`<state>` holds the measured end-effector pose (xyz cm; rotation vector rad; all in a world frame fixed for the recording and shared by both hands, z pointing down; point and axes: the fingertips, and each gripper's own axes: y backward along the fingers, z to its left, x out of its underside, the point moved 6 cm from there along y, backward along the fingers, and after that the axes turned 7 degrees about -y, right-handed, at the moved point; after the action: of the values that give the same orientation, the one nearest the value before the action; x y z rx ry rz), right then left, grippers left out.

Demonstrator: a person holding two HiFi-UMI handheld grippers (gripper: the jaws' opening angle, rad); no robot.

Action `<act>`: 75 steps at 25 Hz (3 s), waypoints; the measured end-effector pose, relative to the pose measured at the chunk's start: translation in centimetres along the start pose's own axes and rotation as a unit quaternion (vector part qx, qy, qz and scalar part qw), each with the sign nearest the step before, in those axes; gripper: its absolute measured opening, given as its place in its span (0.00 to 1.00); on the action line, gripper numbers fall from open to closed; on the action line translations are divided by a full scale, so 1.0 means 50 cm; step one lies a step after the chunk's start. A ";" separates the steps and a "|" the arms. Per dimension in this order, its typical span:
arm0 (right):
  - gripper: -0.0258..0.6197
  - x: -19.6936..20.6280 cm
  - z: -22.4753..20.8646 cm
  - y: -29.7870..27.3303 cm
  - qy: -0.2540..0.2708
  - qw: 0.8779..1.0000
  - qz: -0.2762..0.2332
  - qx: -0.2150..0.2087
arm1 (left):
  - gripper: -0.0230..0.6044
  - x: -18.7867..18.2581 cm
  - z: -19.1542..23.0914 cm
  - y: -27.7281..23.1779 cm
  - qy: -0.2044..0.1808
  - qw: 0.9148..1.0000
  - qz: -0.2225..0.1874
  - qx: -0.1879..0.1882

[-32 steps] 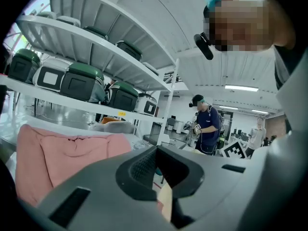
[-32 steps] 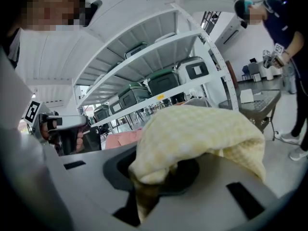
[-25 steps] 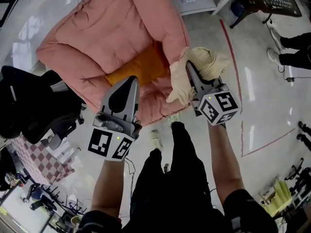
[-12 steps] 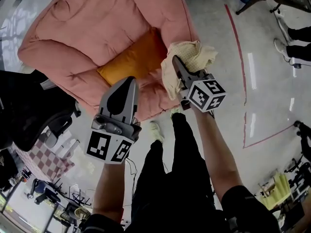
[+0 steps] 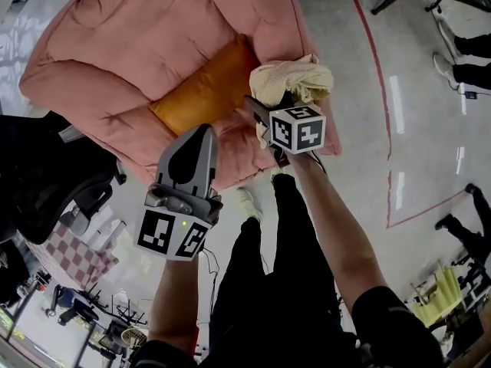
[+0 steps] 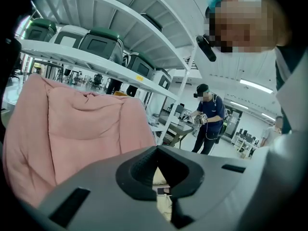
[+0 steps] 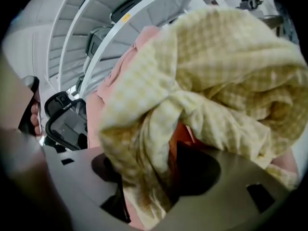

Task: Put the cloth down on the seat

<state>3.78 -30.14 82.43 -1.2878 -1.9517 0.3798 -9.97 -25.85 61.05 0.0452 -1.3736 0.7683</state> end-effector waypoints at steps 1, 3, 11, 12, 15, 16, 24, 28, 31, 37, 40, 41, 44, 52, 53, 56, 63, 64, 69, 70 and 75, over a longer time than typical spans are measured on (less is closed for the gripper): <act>0.45 0.001 0.012 0.008 0.014 1.000 0.011 0.016 | 0.05 0.001 0.004 0.007 0.001 1.000 -0.001 0.000; 0.45 -0.008 0.030 0.033 0.044 0.998 0.027 0.047 | 0.05 0.001 0.008 0.014 0.002 1.000 -0.003 0.000; 0.45 -0.032 0.062 0.104 0.060 0.995 0.042 0.070 | 0.05 -0.012 0.008 0.050 0.008 1.000 -0.015 0.001; 0.44 -0.029 0.065 0.108 0.061 0.995 0.041 0.069 | 0.05 -0.013 0.009 0.057 0.008 1.000 -0.016 0.000; 0.34 -0.021 0.082 0.127 0.068 0.995 0.039 0.067 | 0.05 -0.017 0.009 0.078 0.007 1.000 -0.019 -0.002; 0.31 -0.016 0.089 0.136 0.069 0.995 0.041 0.065 | 0.05 -0.020 0.007 0.088 0.007 1.000 -0.020 -0.003; 0.07 -0.030 0.186 0.256 0.096 0.994 -0.012 0.043 | 0.05 -0.062 -0.014 0.168 0.006 0.999 -0.035 -0.011; 0.06 -0.052 0.264 0.336 0.130 0.990 -0.047 0.037 | 0.05 -0.097 -0.033 0.220 0.007 0.999 -0.040 -0.009; 0.06 -0.072 0.322 0.396 0.151 0.985 -0.073 0.036 | 0.05 -0.128 -0.046 0.258 0.006 0.999 -0.048 -0.008; 0.06 -0.094 0.431 0.513 0.183 0.974 -0.131 0.032 | 0.05 -0.187 -0.078 0.329 0.008 0.998 -0.054 -0.007; 0.05 -0.092 0.484 0.568 0.190 0.969 -0.156 0.026 | 0.05 -0.213 -0.095 0.369 0.006 0.998 -0.060 -0.002; 0.05 -0.092 0.500 0.584 0.192 0.967 -0.166 0.024 | 0.05 -0.223 -0.100 0.380 0.003 0.998 -0.063 0.001; 0.05 -0.095 0.545 0.628 0.202 0.960 -0.194 0.021 | 0.05 -0.251 -0.111 0.411 -0.005 0.997 -0.073 0.008; 0.05 -0.089 0.663 0.760 0.233 0.936 -0.263 0.018 | 0.05 -0.325 -0.158 0.523 -0.024 0.996 -0.086 0.015; 0.05 -0.092 0.677 0.776 0.236 0.933 -0.271 0.018 | 0.05 -0.338 -0.163 0.536 -0.027 0.995 -0.090 0.015; 0.05 -0.097 0.718 0.820 0.247 0.924 -0.292 0.018 | 0.05 -0.376 -0.177 0.576 -0.033 0.994 -0.106 0.015; 0.05 -0.096 0.799 0.906 0.273 0.901 -0.336 0.014 | 0.05 -0.436 -0.215 0.653 -0.062 0.989 -0.134 0.016; 0.05 -0.095 0.810 0.917 0.277 0.898 -0.342 0.013 | 0.05 -0.443 -0.218 0.663 -0.064 0.988 -0.137 0.017; 0.05 -0.088 0.861 0.975 0.295 0.881 -0.370 0.011 | 0.05 -0.480 -0.232 0.720 -0.076 0.985 -0.156 0.011; 0.05 -0.087 0.869 0.984 0.298 0.878 -0.375 0.013 | 0.05 -0.487 -0.233 0.730 -0.079 0.984 -0.160 0.009; 0.05 -0.088 0.902 1.010 0.307 0.869 -0.388 0.016 | 0.05 -0.516 -0.231 0.766 -0.084 0.981 -0.177 -0.001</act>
<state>5.17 -4.48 19.63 -0.4150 -1.6971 -0.3649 -19.66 -3.42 20.19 0.3506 -1.4752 0.4720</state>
